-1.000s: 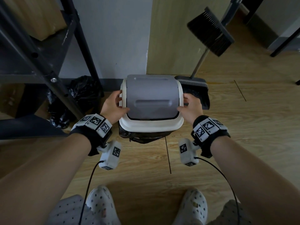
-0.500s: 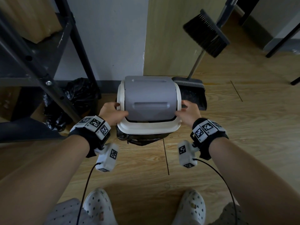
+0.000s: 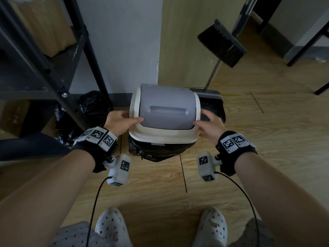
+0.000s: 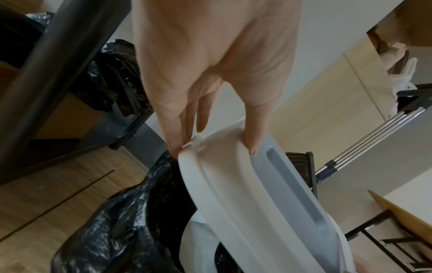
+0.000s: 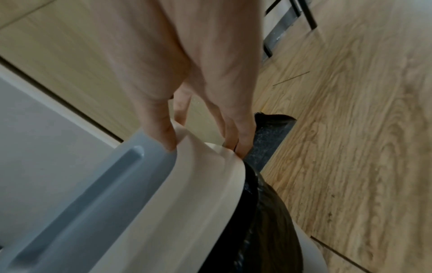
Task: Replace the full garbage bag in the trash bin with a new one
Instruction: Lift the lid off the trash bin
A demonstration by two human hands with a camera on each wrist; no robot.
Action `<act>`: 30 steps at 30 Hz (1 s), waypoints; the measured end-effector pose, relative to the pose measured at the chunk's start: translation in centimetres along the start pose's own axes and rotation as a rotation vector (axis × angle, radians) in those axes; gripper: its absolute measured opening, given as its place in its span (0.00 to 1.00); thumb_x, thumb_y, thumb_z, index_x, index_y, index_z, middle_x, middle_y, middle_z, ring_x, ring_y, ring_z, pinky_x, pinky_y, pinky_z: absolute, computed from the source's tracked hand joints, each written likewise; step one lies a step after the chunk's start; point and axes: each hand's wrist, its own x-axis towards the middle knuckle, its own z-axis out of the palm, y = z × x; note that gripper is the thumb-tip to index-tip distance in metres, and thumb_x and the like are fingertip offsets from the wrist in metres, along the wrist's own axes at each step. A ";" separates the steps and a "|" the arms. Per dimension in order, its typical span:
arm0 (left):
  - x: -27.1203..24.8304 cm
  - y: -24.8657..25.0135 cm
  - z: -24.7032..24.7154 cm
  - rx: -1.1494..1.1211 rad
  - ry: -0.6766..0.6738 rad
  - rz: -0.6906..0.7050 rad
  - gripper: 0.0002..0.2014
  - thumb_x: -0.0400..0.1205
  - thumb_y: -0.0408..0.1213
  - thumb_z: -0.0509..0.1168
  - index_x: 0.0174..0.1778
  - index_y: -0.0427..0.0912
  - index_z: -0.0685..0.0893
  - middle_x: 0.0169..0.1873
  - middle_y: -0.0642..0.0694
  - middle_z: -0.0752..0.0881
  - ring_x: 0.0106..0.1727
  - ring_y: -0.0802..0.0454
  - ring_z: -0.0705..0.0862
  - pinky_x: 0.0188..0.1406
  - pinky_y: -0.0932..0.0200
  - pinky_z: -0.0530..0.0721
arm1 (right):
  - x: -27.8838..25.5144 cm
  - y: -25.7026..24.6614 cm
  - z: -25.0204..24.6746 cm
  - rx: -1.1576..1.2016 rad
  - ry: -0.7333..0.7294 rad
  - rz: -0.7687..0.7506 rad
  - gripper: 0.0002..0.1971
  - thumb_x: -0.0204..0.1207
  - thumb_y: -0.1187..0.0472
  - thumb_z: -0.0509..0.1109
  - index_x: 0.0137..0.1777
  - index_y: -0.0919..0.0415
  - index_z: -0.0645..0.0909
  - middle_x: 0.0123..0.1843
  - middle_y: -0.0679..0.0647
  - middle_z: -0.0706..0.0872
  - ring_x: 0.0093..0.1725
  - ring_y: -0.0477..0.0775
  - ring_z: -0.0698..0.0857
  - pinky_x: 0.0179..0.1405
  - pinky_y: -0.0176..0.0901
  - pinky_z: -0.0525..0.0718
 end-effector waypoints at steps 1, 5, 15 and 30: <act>0.0 0.1 -0.1 -0.003 0.000 0.008 0.16 0.62 0.43 0.81 0.43 0.47 0.87 0.49 0.45 0.90 0.50 0.48 0.89 0.61 0.48 0.85 | 0.0 0.2 -0.1 0.036 -0.005 0.009 0.30 0.65 0.66 0.74 0.68 0.46 0.77 0.63 0.57 0.83 0.59 0.61 0.84 0.53 0.55 0.87; -0.3 0.7 0.2 0.021 -0.005 0.040 0.23 0.65 0.42 0.80 0.54 0.40 0.87 0.51 0.44 0.89 0.52 0.48 0.87 0.62 0.48 0.84 | -0.2 0.8 -0.6 0.184 -0.032 0.070 0.29 0.66 0.71 0.74 0.68 0.54 0.78 0.63 0.62 0.84 0.61 0.63 0.83 0.56 0.53 0.84; 0.4 2.2 0.7 -0.085 -0.058 0.116 0.34 0.62 0.37 0.82 0.64 0.36 0.81 0.53 0.47 0.88 0.56 0.49 0.87 0.65 0.49 0.83 | 0.4 1.4 -2.7 0.378 -0.037 0.027 0.35 0.66 0.73 0.76 0.74 0.60 0.71 0.64 0.62 0.85 0.63 0.62 0.83 0.52 0.52 0.84; -4.9 6.4 11.1 -0.086 -0.394 0.226 0.42 0.62 0.29 0.81 0.73 0.33 0.73 0.67 0.43 0.81 0.64 0.47 0.82 0.68 0.48 0.79 | -8.6 3.2 -16.1 0.348 0.110 -0.093 0.25 0.68 0.80 0.70 0.66 0.66 0.79 0.59 0.58 0.88 0.56 0.55 0.88 0.48 0.39 0.85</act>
